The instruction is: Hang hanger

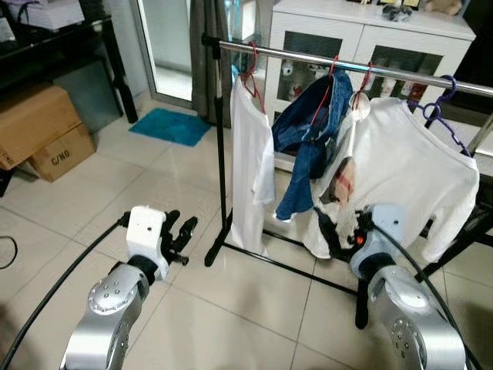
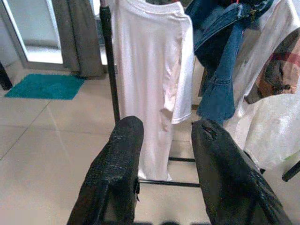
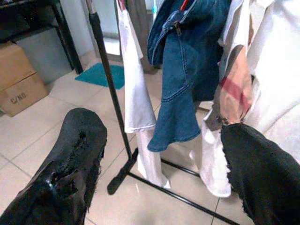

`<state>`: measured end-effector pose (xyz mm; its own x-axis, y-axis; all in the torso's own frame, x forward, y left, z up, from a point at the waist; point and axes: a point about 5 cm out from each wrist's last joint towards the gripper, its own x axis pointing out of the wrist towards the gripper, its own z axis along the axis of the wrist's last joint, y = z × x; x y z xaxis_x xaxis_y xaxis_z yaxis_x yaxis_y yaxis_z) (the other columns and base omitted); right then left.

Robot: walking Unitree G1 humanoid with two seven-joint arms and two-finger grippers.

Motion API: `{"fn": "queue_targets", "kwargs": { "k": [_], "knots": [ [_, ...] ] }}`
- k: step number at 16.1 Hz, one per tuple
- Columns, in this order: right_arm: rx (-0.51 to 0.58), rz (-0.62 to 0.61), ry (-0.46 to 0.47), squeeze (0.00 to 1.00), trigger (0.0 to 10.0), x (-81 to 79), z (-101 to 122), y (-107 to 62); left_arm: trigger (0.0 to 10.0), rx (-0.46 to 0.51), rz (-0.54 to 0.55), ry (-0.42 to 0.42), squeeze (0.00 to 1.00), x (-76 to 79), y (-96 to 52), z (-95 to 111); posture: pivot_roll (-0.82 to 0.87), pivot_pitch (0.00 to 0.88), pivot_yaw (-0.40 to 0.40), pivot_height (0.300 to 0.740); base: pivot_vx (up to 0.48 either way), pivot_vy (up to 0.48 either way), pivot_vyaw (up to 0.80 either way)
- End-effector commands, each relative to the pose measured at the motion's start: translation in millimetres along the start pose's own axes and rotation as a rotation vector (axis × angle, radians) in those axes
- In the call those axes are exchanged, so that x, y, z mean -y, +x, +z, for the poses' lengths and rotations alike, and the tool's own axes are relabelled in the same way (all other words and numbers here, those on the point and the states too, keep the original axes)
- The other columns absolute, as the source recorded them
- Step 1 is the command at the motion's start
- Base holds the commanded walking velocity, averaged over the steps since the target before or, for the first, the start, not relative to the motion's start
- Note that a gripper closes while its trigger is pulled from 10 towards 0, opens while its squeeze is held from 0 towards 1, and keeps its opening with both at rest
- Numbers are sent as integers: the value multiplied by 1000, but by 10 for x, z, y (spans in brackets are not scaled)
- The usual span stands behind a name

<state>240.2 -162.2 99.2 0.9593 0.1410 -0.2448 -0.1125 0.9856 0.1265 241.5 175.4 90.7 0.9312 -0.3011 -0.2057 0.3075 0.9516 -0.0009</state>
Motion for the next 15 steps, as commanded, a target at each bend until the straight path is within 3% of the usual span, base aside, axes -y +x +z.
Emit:
{"fn": "queue_targets", "kwargs": {
  "k": [1,14,15],
  "knots": [
    [10,-3,-5,0,10000,10,30,4,10000,5,10,-4,0,-17,7,22,0,0,-21,740,0,0,0],
    [10,-3,-5,0,10000,10,30,4,10000,5,10,-4,0,-17,7,22,0,0,-21,740,0,0,0],
    [27,-2,6,0,10000,26,56,27,10000,9,6,43,0,18,17,43,-8,0,-15,740,0,0,0]
  ]
}}
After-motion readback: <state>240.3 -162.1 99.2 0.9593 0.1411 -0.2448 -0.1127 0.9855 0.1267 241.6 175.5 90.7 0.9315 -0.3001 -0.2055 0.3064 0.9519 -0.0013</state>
